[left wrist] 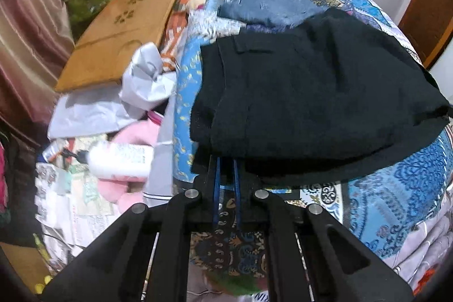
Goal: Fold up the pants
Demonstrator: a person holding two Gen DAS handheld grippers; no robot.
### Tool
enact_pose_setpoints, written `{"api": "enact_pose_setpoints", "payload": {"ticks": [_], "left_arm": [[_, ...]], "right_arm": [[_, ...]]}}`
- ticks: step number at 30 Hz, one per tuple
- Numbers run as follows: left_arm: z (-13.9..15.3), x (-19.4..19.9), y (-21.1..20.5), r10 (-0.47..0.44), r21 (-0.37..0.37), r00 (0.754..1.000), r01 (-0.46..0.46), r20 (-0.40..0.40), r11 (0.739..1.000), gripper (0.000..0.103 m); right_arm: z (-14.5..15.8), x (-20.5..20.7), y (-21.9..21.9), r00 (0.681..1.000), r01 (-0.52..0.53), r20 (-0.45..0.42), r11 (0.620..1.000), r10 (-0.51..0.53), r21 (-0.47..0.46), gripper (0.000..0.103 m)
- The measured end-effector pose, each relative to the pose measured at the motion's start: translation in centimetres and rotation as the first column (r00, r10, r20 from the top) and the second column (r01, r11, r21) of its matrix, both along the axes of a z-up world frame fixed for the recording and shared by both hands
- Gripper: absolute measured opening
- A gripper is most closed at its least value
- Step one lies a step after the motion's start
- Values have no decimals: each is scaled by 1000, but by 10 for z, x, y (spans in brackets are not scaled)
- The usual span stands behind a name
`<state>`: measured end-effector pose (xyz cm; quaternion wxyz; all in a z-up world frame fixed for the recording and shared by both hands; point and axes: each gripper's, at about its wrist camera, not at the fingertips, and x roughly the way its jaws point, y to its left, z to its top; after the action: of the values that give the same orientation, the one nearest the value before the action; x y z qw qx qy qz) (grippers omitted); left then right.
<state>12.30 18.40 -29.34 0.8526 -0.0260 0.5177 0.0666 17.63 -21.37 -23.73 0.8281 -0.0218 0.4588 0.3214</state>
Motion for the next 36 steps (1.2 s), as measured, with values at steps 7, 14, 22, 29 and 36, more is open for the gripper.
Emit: {"api": "enact_pose_setpoints", "payload": {"ticks": [7,14,22,29,36], "left_arm": [[44,13,5,26,51,998,-29,61,998,22],[74,66,-17,0,26,989,-4,146,1000,47],[53,135,-45,-4,-21,988,7,153,1000,80],[7,173,-67,-79,-53,995,82,58,995,80],[-9,176,-72,-83,-41,995,86,59,995,83]], "right_arm": [[28,-1,-28,996,66,53,998,-66,13,36],[49,29,-34,987,109,118,994,-110,13,42],[38,95,-13,989,115,95,993,-115,3,54],[6,159,25,996,87,14,996,-87,-33,54],[-32,209,66,996,-23,-85,984,9,-175,54]]}}
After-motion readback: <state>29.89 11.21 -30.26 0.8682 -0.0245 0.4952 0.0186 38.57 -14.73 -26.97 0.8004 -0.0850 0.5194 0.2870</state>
